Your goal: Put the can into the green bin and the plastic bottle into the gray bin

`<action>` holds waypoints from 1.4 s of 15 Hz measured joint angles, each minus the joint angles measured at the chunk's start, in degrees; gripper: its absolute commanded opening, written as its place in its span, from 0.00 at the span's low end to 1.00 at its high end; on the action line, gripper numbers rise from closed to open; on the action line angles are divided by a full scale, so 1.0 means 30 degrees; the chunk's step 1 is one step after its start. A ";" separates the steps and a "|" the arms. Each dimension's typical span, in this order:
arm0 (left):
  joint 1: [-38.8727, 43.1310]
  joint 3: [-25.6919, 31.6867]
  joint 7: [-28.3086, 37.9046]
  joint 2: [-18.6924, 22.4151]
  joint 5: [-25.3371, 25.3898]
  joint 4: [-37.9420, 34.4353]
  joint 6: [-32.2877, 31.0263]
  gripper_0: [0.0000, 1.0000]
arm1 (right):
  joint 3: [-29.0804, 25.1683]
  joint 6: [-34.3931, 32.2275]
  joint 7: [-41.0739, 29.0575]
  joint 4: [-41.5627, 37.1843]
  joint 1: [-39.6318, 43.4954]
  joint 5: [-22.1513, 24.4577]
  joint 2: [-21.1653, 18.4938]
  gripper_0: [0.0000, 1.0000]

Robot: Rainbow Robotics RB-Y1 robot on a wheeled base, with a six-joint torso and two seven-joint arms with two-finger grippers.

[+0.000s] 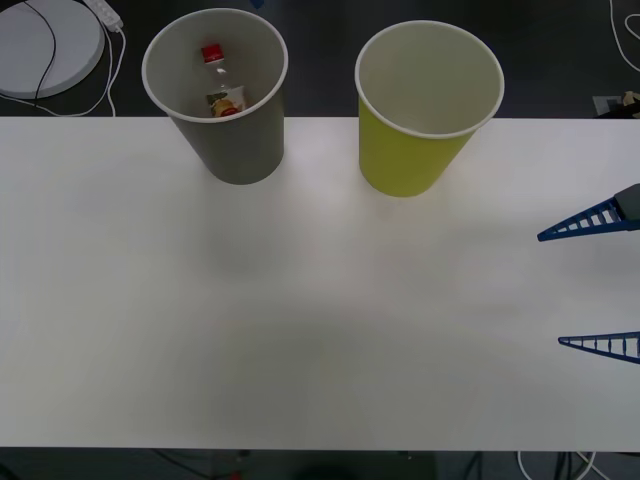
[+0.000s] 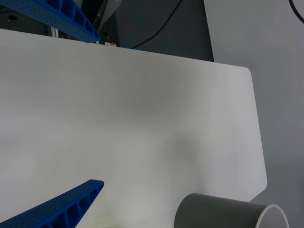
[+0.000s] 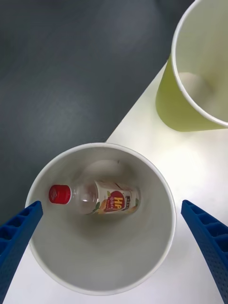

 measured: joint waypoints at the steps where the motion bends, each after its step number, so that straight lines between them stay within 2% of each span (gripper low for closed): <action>1: 0.0003 0.0000 -0.0069 0.0092 0.0101 -0.0001 0.0000 1.00 | 0.0000 0.0000 0.0000 0.0000 0.0000 0.0000 0.0000 1.00; 3: 0.0296 0.0000 -0.0191 0.0418 0.0298 -0.0417 -0.0016 1.00 | 0.0000 0.0000 0.0000 0.0000 0.0000 0.0000 0.0000 1.00; 9: 0.2353 0.0014 0.0021 0.2528 0.1245 -0.4218 0.0017 1.00 | 0.0000 0.0000 0.0000 0.0000 0.0000 0.0000 0.0000 1.00; 12: 0.3321 0.0019 -0.0023 0.3918 0.2752 -0.5478 0.0292 1.00 | 0.0000 0.0000 0.0000 0.0000 0.0000 0.0000 0.0000 1.00; 15: 0.4519 0.0057 -0.0006 0.5382 0.3372 -0.7542 0.0646 1.00 | 0.0000 0.0000 0.0000 0.0000 0.0000 0.0000 0.0000 1.00; 21: 0.7446 0.0565 -0.0478 0.8673 0.6244 -1.0892 0.2052 1.00 | 0.0000 0.0000 0.0000 0.0001 0.0000 0.0000 0.0000 1.00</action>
